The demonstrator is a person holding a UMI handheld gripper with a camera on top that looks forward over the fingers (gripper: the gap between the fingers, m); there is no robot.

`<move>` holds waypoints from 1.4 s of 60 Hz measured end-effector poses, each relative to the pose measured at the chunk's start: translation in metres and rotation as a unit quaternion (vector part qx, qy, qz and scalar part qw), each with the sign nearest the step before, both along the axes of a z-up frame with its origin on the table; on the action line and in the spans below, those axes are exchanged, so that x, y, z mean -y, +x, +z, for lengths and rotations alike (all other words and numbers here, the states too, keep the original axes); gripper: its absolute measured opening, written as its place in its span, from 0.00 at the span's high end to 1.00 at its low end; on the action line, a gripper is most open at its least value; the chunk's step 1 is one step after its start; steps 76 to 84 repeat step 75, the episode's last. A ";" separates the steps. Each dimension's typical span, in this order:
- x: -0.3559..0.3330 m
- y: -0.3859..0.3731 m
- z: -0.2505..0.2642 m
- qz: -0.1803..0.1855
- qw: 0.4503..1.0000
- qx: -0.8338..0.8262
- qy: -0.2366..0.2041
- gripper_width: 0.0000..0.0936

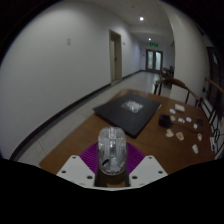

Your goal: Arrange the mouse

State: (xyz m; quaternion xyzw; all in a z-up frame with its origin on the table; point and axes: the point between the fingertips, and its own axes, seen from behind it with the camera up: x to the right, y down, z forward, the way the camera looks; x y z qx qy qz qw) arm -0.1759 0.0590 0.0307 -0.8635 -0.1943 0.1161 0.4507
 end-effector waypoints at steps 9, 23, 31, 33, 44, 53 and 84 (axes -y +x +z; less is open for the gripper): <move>0.034 0.057 0.130 -0.027 0.994 -0.050 0.092 0.64; 0.063 0.284 0.148 -0.199 0.974 0.009 0.110 0.65; 0.092 0.342 0.035 -0.237 0.971 0.040 0.012 0.64; 0.089 0.349 0.012 -0.242 0.969 0.044 -0.006 0.64; 0.100 0.368 -0.048 -0.270 0.960 0.024 -0.070 0.52; 0.110 0.366 -0.041 -0.241 0.966 0.008 -0.090 0.28; 0.208 0.429 0.012 -0.205 0.978 -0.010 -0.049 0.09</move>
